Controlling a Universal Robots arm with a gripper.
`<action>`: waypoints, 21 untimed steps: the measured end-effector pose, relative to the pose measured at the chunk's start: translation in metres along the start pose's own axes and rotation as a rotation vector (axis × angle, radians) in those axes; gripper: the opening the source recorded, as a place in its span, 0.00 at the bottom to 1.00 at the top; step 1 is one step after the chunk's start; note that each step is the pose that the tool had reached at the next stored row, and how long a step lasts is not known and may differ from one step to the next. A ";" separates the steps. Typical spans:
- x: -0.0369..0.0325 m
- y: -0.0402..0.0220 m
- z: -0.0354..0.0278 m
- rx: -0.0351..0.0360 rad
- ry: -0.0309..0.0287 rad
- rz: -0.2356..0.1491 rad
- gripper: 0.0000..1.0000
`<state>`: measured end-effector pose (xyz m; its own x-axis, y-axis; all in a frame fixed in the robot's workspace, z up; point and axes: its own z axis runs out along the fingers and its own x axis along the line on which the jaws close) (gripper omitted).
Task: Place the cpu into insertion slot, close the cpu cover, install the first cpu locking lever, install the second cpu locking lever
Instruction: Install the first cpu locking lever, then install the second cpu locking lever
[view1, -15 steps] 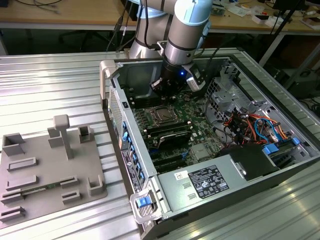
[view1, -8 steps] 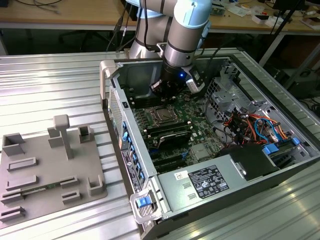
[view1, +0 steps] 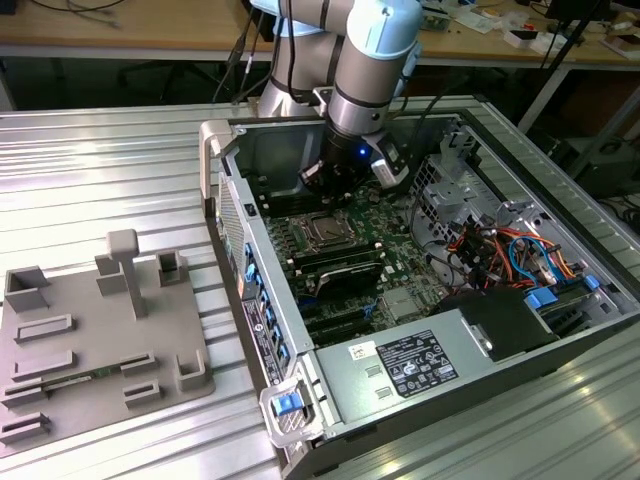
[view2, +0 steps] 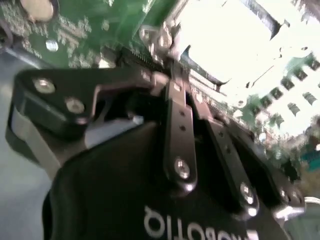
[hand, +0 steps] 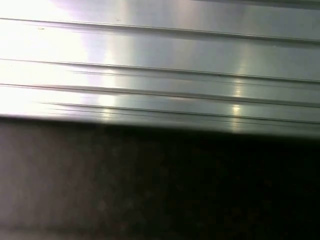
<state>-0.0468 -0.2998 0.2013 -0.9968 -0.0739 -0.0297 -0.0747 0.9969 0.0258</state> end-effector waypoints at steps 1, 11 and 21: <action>0.0000 0.0001 -0.0001 0.0003 0.0002 0.000 0.11; -0.0004 0.0009 -0.0119 0.0001 0.0006 -0.001 0.11; -0.0002 -0.0015 -0.0120 0.0002 0.0007 -0.001 0.11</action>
<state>-0.0468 -0.3016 0.2132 -0.9968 -0.0746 -0.0291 -0.0754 0.9968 0.0256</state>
